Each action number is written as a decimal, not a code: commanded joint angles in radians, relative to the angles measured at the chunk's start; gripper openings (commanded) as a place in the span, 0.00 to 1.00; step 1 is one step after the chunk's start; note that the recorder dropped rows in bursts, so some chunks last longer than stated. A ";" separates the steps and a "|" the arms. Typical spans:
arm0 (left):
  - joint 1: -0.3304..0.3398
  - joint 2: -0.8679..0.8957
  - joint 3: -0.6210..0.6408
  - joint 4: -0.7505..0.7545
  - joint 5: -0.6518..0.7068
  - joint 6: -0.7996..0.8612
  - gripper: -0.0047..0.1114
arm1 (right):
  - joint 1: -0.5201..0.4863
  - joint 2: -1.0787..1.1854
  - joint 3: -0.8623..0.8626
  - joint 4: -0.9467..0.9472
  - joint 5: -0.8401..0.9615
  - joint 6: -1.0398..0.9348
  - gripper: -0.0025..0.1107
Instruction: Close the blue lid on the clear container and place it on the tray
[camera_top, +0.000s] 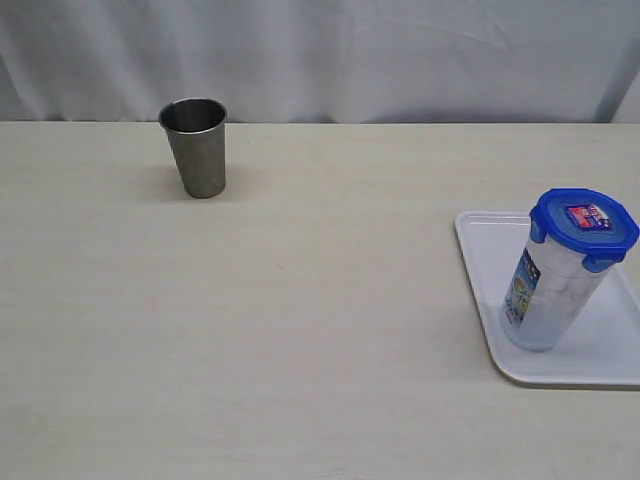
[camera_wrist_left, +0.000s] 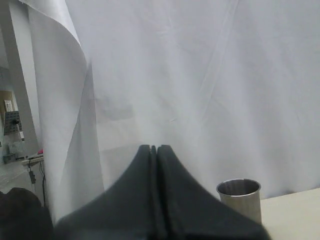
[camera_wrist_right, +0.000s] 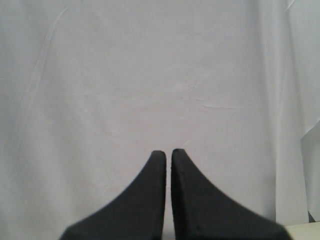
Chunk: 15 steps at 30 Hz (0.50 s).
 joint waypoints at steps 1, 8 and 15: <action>0.005 -0.013 0.017 -0.010 -0.034 -0.007 0.04 | -0.001 -0.006 0.005 -0.004 -0.007 0.001 0.06; 0.005 -0.013 0.017 -0.041 0.064 -0.009 0.04 | -0.001 -0.008 0.005 -0.004 -0.007 0.001 0.06; 0.005 -0.013 0.017 -0.041 0.209 -0.145 0.04 | -0.001 -0.008 0.005 -0.004 -0.007 0.001 0.06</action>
